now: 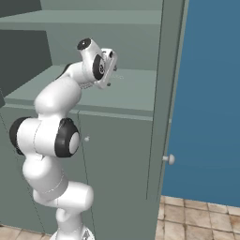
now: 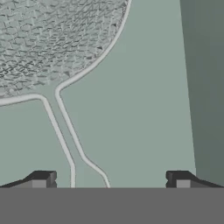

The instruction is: Open the cabinet and setup a tea strainer by placing it in the bowl upright.

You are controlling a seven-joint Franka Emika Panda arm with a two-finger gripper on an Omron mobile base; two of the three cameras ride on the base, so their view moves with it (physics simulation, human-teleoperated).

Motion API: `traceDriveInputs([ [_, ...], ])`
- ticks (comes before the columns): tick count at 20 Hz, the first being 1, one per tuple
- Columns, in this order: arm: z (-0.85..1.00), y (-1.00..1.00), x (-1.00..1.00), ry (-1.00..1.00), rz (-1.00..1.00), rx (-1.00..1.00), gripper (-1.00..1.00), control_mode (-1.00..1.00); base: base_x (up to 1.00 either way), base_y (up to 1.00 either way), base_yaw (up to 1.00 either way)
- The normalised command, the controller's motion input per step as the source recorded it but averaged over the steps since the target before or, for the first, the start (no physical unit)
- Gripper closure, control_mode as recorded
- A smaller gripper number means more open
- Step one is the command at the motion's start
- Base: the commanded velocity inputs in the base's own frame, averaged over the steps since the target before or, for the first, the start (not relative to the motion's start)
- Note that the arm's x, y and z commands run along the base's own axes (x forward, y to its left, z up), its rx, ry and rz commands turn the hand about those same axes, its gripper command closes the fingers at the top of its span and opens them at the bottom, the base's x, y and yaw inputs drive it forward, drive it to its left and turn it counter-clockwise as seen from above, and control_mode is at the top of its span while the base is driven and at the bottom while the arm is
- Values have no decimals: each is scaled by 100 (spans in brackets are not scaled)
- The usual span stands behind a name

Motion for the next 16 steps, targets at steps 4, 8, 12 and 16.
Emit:
traceDriveInputs([
  [4, -2, 0, 17, 14, 0, 0, -100, -100, 0, 0, 0],
  [8, -1, 0, 12, 13, 0, 0, -100, -100, 0, 0, 0],
  [12, 0, 0, 2, 10, 0, 1, -100, -100, 0, 0, 0],
  [16, -1, 0, 0, 3, 4, 0, -100, -100, 0, 0, 0],
])
